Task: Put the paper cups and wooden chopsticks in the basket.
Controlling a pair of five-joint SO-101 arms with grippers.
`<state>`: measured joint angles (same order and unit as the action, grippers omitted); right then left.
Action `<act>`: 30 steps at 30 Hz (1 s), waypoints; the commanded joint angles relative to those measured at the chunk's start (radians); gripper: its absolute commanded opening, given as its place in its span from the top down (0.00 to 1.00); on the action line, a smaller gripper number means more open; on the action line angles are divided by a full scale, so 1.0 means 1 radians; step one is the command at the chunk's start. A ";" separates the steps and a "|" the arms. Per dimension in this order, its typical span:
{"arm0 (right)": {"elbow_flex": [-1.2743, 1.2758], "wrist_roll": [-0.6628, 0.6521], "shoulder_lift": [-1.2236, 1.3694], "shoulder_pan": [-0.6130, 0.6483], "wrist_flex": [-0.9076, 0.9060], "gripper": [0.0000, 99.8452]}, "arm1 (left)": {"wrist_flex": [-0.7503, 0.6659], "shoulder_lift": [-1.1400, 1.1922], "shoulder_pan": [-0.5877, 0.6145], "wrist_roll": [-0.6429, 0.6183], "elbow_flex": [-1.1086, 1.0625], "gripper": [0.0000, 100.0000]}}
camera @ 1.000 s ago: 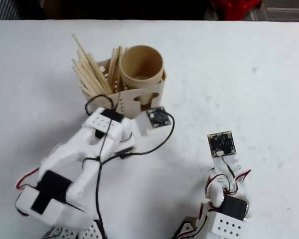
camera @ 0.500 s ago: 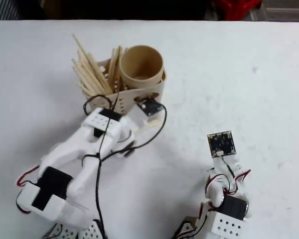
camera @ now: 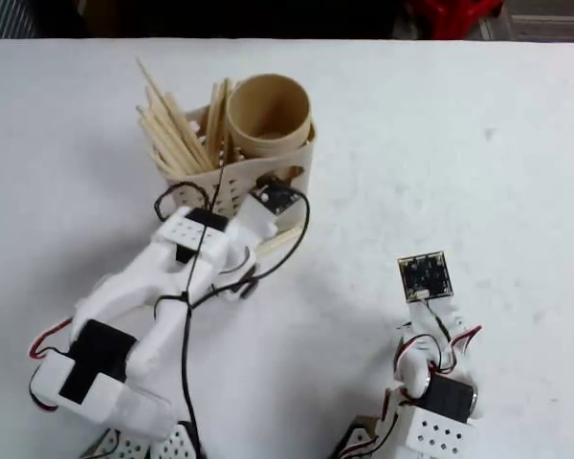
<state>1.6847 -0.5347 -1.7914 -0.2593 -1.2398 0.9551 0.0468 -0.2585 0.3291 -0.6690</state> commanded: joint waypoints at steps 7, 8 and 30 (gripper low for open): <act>0.006 0.006 -0.007 0.005 0.013 0.98 | 0.086 -0.002 -0.007 0.129 -0.014 0.89; 0.006 0.006 -0.007 0.005 0.013 0.98 | 0.101 -0.002 -0.016 0.129 -0.014 0.90; 0.006 0.011 -0.007 0.012 0.005 0.98 | 0.020 -1.204 0.208 0.103 -0.566 0.91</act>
<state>1.6847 -0.5347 -1.7914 -0.2593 -1.2398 0.9904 -0.9091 -0.1834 0.5209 -1.1431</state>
